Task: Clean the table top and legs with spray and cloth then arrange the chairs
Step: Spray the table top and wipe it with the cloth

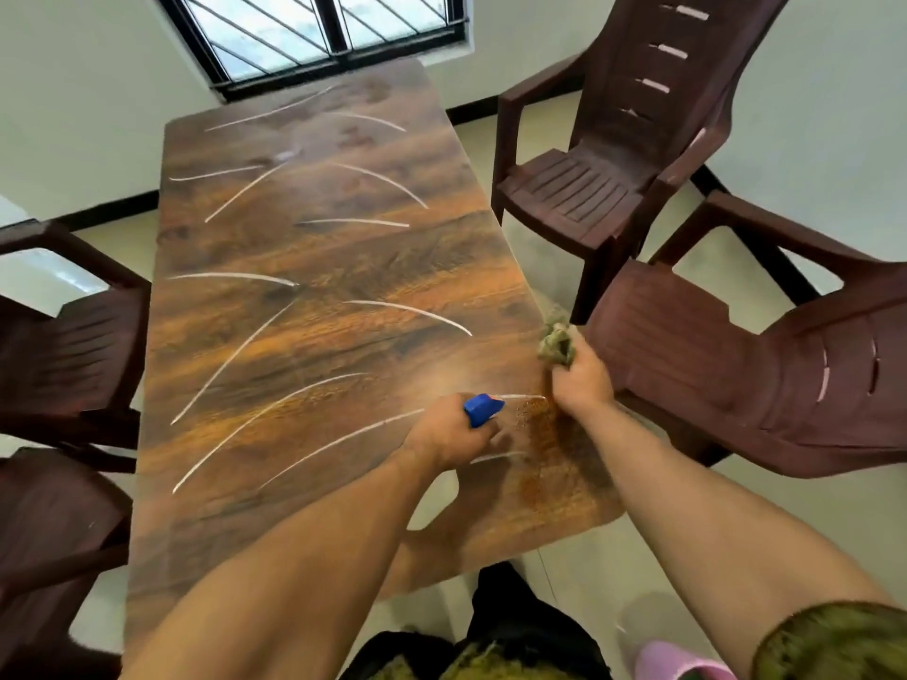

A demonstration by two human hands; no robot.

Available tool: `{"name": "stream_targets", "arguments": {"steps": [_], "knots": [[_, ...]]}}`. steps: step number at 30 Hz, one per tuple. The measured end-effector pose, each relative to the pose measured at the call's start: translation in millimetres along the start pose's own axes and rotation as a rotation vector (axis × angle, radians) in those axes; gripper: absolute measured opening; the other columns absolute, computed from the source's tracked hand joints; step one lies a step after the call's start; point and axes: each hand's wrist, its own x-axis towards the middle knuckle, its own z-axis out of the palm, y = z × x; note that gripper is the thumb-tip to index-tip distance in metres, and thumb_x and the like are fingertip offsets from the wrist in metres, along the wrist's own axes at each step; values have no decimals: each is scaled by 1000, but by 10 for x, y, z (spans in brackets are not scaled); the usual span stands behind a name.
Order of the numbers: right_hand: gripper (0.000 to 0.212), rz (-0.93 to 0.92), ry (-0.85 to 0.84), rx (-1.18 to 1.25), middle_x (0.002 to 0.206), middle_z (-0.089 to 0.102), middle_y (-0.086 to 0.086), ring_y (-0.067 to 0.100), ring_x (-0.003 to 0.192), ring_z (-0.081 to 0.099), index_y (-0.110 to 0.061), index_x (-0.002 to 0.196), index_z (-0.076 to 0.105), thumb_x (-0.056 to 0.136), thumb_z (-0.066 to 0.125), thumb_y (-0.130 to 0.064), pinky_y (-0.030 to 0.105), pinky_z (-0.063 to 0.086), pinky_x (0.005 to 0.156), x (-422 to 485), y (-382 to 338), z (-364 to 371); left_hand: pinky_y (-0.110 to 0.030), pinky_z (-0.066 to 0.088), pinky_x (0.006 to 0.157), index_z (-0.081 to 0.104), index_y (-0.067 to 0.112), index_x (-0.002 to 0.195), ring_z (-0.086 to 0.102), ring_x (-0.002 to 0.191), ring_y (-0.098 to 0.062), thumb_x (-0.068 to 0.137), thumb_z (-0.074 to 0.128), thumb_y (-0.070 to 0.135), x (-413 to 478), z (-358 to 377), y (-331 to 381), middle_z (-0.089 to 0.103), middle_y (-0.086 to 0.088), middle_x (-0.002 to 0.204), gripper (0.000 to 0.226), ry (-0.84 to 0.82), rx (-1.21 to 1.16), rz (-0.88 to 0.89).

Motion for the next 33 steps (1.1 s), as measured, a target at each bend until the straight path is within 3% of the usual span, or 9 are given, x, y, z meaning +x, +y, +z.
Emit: {"name": "stream_targets", "arguments": {"steps": [3, 5, 7, 10, 12, 17, 22, 26, 33], "knots": [[68, -244, -373, -608, 168, -1, 8, 31, 154, -2, -36, 156, 24, 95, 51, -18, 47, 7, 124, -25, 154, 307, -27, 38, 57, 53, 27, 69, 51, 57, -13, 89, 71, 31, 52, -105, -28, 55, 6, 62, 27, 8, 4, 17], [71, -313, -441, -793, 165, -20, 8, 31, 151, -20, -41, 157, 7, 99, 46, -32, 50, -6, 123, -178, 287, 408, -25, 37, 56, 54, 28, 70, 53, 60, -12, 90, 71, 31, 59, -147, -25, 57, 7, 64, 26, 14, 22, 35], [71, -423, -452, -813, 164, -21, 9, 32, 150, -22, -42, 157, 5, 98, 44, -42, 54, -5, 122, -439, 471, 412, -25, 38, 57, 55, 27, 71, 54, 62, -15, 90, 71, 31, 63, -165, -39, 57, 7, 64, 24, 32, 30, 56], [71, -639, -445, -840, 167, 0, 10, 32, 153, -8, -40, 156, 23, 90, 48, -48, 56, 5, 120, -951, 943, 270, -27, 38, 58, 55, 26, 70, 55, 62, -17, 90, 71, 33, 78, -160, -49, 57, 6, 64, 27, 43, 19, 74], [73, -662, -465, -844, 168, 2, 4, 29, 154, -5, -39, 156, 25, 88, 47, -53, 53, 4, 119, -1325, 1288, 92, -25, 36, 56, 54, 26, 69, 53, 60, -14, 90, 70, 31, 92, -136, -31, 56, 7, 63, 27, 38, -6, 82], [64, -601, -420, -832, 168, 0, -3, 20, 154, -8, -36, 158, 20, 98, 34, -58, 47, 6, 119, -1541, 1498, -44, -25, 36, 56, 54, 27, 70, 52, 58, -11, 91, 69, 29, 62, -129, -70, 56, 7, 62, 26, 50, -42, 100], [69, -239, -166, -713, 167, -12, 2, 24, 153, -16, -31, 159, 4, 100, 20, -63, 44, -5, 124, -668, 852, 230, -25, 36, 57, 56, 24, 73, 49, 57, -11, 92, 69, 29, -24, -131, -143, 55, 5, 64, 24, 33, -78, 96], [72, 27, -158, -619, 167, -10, 12, 31, 153, -6, -24, 160, 1, 101, 27, -57, 47, 4, 124, -124, 430, 435, -25, 38, 57, 54, 24, 70, 48, 56, -10, 93, 70, 28, -108, -199, -292, 53, 6, 62, 28, 39, -93, 15], [68, -220, -169, -736, 166, -16, 9, 24, 151, -22, -29, 159, 1, 102, 16, -61, 44, -8, 123, -1226, 1020, 370, -25, 35, 56, 52, 28, 71, 49, 57, -9, 93, 70, 32, -161, -283, -446, 53, 7, 63, 28, 38, -73, 5]]}}
